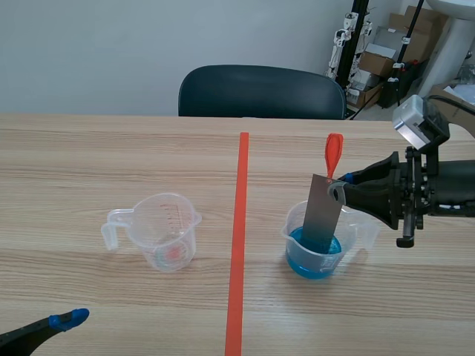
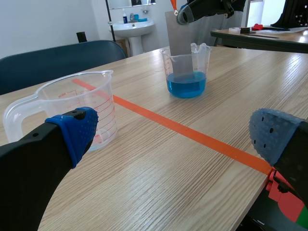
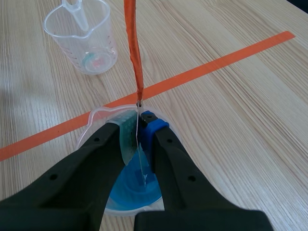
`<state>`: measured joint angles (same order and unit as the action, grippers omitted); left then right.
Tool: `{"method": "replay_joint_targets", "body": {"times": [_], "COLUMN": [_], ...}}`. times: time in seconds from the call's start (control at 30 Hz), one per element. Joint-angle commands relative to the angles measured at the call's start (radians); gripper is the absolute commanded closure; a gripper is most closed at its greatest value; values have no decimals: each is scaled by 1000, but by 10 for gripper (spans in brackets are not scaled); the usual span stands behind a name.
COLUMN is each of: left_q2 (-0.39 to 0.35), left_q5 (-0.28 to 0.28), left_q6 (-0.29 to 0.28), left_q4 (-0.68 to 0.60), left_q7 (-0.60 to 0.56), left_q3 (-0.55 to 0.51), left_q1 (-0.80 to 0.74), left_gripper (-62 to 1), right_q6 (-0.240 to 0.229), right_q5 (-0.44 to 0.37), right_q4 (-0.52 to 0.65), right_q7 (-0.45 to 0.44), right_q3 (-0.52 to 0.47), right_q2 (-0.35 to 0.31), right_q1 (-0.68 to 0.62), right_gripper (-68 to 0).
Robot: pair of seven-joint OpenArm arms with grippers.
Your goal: Do the redox reaction experiment. hold the plate still in the solution
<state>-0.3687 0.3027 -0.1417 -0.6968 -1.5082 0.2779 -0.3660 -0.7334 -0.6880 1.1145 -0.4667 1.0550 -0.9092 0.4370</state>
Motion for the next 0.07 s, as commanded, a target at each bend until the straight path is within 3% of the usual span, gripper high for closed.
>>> {"method": "replay_joint_targets", "body": {"times": [0.0, 0.03], "left_q2": [3, 3], "left_q5": [-7, -7], "left_q6": [-2, -2], "left_q4": [-19, -19], "left_q7": [-46, -46], "left_q3": [-3, -3], "left_q1": [-5, -5], "left_gripper": [-623, -623], "right_q6": [-12, -12], "right_q5": [7, 7], "right_q4": [7, 7], "right_q7": [9, 9], "right_q3": [-8, -8], "right_q2": [-13, -13], "right_q1": [6, 6], "right_gripper": [-6, -6]}}
